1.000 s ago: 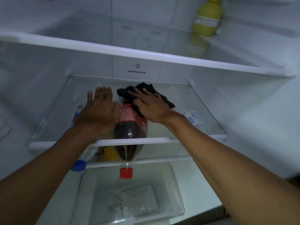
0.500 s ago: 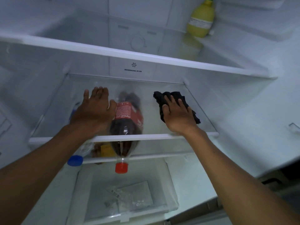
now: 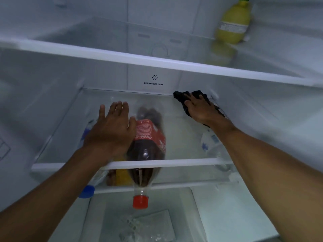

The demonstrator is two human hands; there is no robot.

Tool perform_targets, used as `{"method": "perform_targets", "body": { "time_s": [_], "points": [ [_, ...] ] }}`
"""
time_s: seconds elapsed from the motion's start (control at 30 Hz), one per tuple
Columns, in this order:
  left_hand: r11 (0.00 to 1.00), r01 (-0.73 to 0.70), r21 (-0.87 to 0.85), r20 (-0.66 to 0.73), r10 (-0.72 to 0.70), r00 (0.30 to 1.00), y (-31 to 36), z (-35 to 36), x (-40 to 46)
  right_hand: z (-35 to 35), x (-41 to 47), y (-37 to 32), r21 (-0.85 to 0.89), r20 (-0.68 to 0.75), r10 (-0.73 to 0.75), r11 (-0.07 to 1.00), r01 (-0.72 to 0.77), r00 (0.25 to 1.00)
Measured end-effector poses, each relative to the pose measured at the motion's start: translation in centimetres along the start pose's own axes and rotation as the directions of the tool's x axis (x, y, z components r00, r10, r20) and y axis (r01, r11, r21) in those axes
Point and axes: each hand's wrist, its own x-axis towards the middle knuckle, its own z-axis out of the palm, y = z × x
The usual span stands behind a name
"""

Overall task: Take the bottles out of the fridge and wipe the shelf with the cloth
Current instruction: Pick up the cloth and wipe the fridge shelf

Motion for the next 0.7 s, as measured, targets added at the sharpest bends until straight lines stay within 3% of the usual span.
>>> {"method": "perform_targets", "body": {
  "time_s": [0.23, 0.33, 0.4, 0.47, 0.6, 0.7],
  "points": [
    [0.999, -0.007, 0.036, 0.027, 0.006, 1.0, -0.5, -0.1, 0.0, 2.7, -0.5, -8.2, 0.019, 0.077, -0.226, 0.974, 0.225, 0.971],
    [0.998, 0.043, -0.041, 0.054, -0.041, 0.998, -0.3, -0.7, -0.5, 3.5, -2.8, -9.4, 0.084, 0.088, -0.283, 0.957, 0.276, 0.955],
    [1.0, 0.009, 0.002, 0.042, -0.009, 0.999, 0.0, -1.0, -0.8, 3.4, -5.0, -9.4, 0.116, 0.078, -0.314, 0.946, 0.304, 0.946],
    [1.0, -0.021, 0.015, 0.021, 0.021, 1.0, 0.0, -1.1, -0.9, 3.2, -7.6, -9.3, 0.127, 0.088, -0.329, 0.94, 0.317, 0.94],
    [0.99, 0.037, -0.139, -0.071, -0.047, 0.996, 0.4, -1.4, -0.7, 2.4, -11.7, -7.7, 0.075, 0.073, -0.294, 0.955, 0.288, 0.953],
    [0.98, 0.06, -0.188, -0.067, -0.074, 0.995, 0.8, -1.9, -1.7, 1.8, -12.9, -6.6, 0.038, 0.064, -0.249, 0.968, 0.247, 0.966]
  ]
}}
